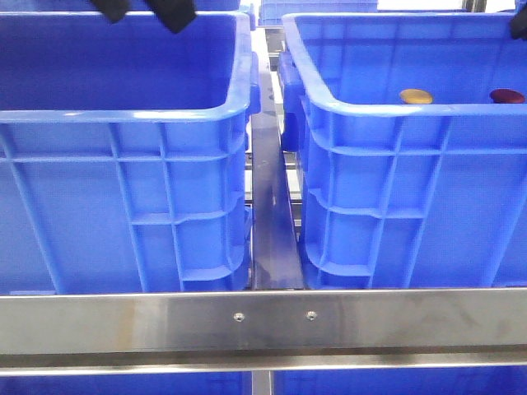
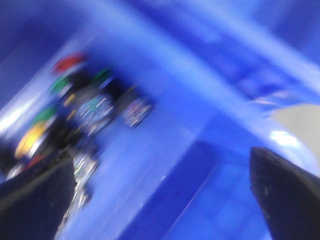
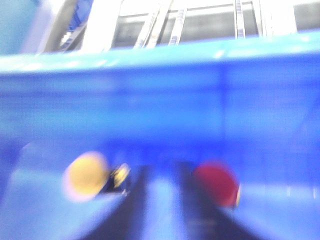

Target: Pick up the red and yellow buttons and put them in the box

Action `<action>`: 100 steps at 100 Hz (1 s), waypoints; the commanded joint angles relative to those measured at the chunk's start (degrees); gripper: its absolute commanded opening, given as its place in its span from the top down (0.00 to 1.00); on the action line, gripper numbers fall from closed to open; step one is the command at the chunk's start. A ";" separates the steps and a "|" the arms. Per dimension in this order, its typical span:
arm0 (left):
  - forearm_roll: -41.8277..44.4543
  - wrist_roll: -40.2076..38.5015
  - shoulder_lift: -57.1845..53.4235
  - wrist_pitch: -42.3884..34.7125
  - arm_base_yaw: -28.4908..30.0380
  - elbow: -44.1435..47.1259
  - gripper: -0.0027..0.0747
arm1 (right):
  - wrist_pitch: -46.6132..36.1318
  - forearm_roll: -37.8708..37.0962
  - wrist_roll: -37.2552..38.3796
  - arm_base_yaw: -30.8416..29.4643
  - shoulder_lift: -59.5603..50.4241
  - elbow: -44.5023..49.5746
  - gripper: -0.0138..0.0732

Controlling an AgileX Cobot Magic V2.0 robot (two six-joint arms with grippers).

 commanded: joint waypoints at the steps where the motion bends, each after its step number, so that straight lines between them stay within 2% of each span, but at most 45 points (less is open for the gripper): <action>1: 4.58 -11.20 -2.34 -2.84 -0.46 -1.84 0.24 | -0.41 1.60 -0.12 -0.17 -6.23 1.41 0.91; 11: 6.30 -17.01 -2.45 -2.84 -0.46 -1.84 0.46 | -0.41 1.82 -0.07 -0.17 -10.42 4.33 0.91; 30: 6.35 -19.49 -5.62 -6.68 -0.46 1.04 1.00 | -0.44 1.82 -0.07 -0.17 -18.33 9.76 0.91; 51: 6.45 -22.70 -13.32 -14.95 -0.46 11.33 0.99 | -1.32 1.82 -0.07 -0.17 -28.21 16.51 0.91; 66: 6.86 -22.70 -20.22 -21.49 -0.46 19.26 0.99 | -2.96 1.82 -0.07 -0.17 -34.90 21.16 0.91; 100: 8.77 -22.51 -36.87 -33.64 -0.46 34.84 0.99 | -1.24 1.82 -0.07 0.48 -44.96 28.83 0.91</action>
